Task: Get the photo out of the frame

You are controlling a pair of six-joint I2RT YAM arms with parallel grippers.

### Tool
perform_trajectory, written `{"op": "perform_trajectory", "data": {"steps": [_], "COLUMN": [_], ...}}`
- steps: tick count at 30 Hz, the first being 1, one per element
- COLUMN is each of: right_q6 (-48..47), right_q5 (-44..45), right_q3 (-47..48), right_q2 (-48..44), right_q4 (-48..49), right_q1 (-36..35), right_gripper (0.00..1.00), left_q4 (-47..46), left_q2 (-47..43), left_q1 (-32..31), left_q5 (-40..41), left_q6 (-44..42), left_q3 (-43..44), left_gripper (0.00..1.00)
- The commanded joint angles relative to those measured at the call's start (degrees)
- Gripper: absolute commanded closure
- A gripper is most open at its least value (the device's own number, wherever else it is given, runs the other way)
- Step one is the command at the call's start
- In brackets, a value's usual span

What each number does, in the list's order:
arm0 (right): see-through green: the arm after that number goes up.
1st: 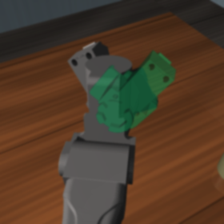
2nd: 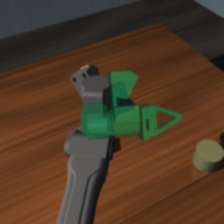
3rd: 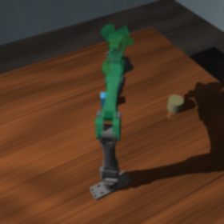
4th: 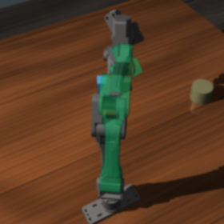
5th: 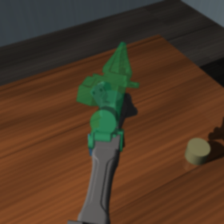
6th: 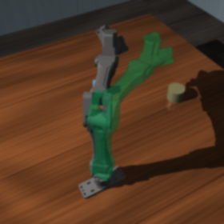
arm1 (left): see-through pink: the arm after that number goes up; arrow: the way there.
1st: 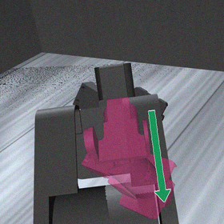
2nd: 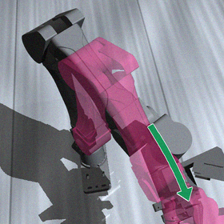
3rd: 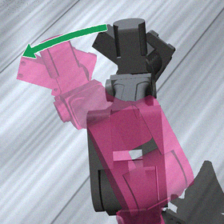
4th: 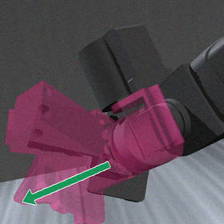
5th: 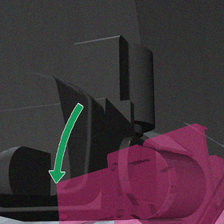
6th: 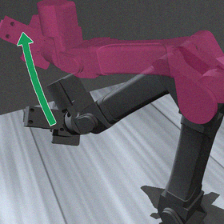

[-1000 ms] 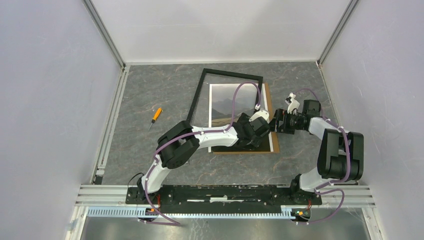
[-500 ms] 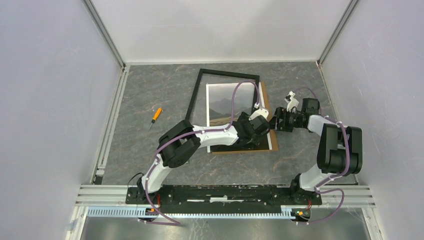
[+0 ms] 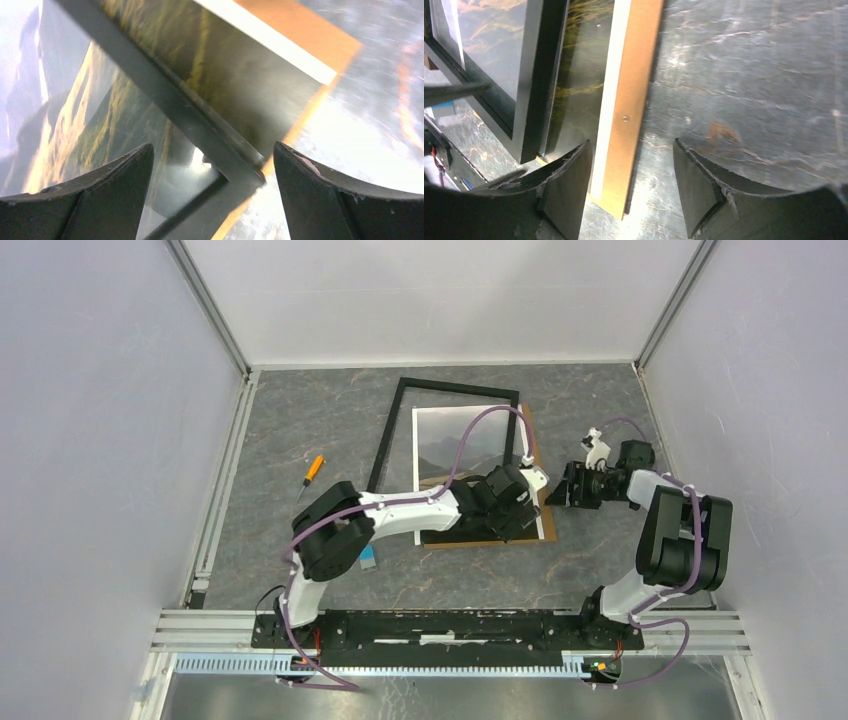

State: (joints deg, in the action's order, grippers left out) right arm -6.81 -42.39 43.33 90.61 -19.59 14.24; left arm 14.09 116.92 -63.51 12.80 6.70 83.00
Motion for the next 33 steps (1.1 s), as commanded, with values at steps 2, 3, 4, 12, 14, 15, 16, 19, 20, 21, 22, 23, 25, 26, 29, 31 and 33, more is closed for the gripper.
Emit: {"op": "perform_trajectory", "data": {"steps": [2, 3, 4, 12, 14, 15, 16, 19, 20, 21, 22, 23, 25, 26, 29, 31, 33], "right_q6": [-6.0, -6.1, -5.9, -5.6, -5.6, -5.5, -5.3, -5.2, -5.2, -5.2, -5.2, -5.2, -5.0, -4.8, -4.7, -4.6, -4.6], "right_q5": [-0.3, -0.5, -0.8, -2.6, -2.9, -3.0, -2.9, -2.6, -2.3, -1.9, -1.6, -1.5, -1.2, -1.2, -0.5, 0.1, 0.5], "right_q3": [1.4, 0.8, 0.0, -2.2, -2.4, -2.5, -2.6, -3.1, -3.2, -3.4, -3.5, -3.7, -3.8, -3.9, -3.8, -3.7, -3.7], "right_q2": [4.0, 4.4, 4.8, 6.9, 7.0, 7.2, 7.4, 8.6, 9.0, 9.3, 9.5, 9.7, 10.2, 10.4, 11.5, 12.0, 12.4], "right_q4": [-3.6, -3.4, -2.6, -0.7, -0.7, -0.7, -0.6, -0.5, -0.4, -0.5, -0.5, -0.4, -0.1, 0.1, 0.4, 0.5, 0.9], "right_q1": [3.0, 3.0, 3.0, 3.0, 3.1, 3.0, 3.0, 3.0, 3.0, 2.9, 3.0, 3.0, 3.0, 3.0, 3.1, 3.0, 3.0], "right_gripper": [0.36, 0.38, 0.39, 0.43, 0.43, 0.43, 0.44, 0.47, 0.48, 0.49, 0.50, 0.50, 0.51, 0.52, 0.57, 0.60, 0.61], "left_q4": [5.9, 6.8, 7.7, 11.7, 12.3, 12.2, 12.5, 14.4, 14.9, 15.7, 16.3, 16.8, 17.7, 18.0, 19.0, 20.1, 20.8], "left_q2": [-5.8, -4.9, -4.0, 5.5, 7.6, 8.8, 9.9, 13.3, 14.2, 14.9, 15.7, 16.1, 16.9, 17.2, 17.9, 18.0, 17.8], "left_q1": [-0.7, -0.8, -0.8, -2.9, -3.0, -3.0, -3.0, -3.0, -2.9, -2.8, -2.5, -2.3, -2.0, -2.0, -2.1, -2.1, -2.2], "left_q5": [-16.0, -17.5, -18.5, -19.8, -19.5, -19.0, -18.6, -17.6, -17.2, -17.8, -18.7, -19.6, -21.6, -22.2, -23.6, -25.0, -26.2], "left_q6": [-19.4, -21.2, -22.6, -26.0, -26.5, -26.5, -26.7, -27.2, -26.9, -26.6, -26.3, -25.8, -25.4, -25.4, -26.0, -27.1, -28.0], "left_q3": [3.9, 4.4, 5.4, 14.8, 17.4, 18.3, 19.7, 23.0, 24.0, 24.9, 25.6, 26.1, 26.4, 26.2, 25.4, 24.6, 23.3], "left_gripper": [0.06, 0.06, 0.07, 0.03, 0.00, 0.00, 0.00, 0.00, 0.00, 0.00, 0.00, 0.00, 0.05, 0.07, 0.18, 0.24, 0.31]}}
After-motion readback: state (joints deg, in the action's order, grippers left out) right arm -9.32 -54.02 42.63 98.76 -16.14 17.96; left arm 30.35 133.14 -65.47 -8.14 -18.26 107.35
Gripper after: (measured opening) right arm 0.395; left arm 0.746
